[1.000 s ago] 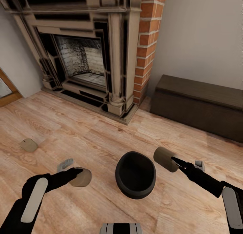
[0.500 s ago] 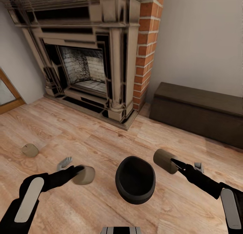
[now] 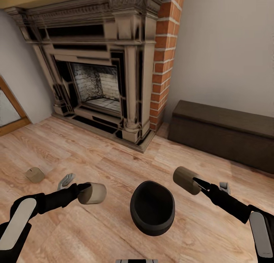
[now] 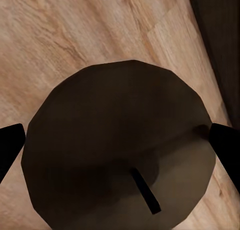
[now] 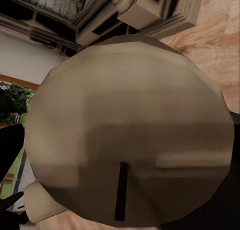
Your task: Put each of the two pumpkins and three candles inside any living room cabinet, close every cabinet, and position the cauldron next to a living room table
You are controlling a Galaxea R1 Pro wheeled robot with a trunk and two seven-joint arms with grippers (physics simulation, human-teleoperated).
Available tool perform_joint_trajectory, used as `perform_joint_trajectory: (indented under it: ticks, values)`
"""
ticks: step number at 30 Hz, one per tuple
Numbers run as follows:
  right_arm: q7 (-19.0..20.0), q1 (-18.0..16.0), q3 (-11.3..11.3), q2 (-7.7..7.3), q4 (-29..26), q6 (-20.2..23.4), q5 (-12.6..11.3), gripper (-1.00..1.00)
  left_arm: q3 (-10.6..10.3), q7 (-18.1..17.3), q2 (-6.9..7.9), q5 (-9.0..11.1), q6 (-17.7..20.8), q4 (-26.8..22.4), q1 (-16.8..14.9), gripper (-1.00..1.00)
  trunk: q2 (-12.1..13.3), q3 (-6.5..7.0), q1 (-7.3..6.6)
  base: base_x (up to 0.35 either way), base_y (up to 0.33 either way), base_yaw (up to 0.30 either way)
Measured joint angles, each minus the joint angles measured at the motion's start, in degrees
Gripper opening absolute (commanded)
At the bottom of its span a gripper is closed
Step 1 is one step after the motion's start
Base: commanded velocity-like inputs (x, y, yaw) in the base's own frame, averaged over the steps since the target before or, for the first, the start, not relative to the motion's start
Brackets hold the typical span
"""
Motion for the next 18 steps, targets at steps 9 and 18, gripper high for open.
perform_joint_trajectory:
  ticks: [9, 18]
  values:
    - [-0.42, 0.00, 0.00, 0.10, 0.35, -0.02, 0.24, -1.00, 0.00, -0.03, 0.02, 0.05, 0.00, 0.00, 0.02, -1.00, 0.12, 2.00, -0.23, -0.089, 0.000, 0.000]
    - [-0.50, 0.00, 0.18, 0.13, 0.19, -0.09, 0.65, -1.00, 0.00, -0.05, -0.03, 0.06, 0.00, 0.02, 0.07, -1.00, 0.24, 3.99, -0.46, -0.004, 0.000, 0.000]
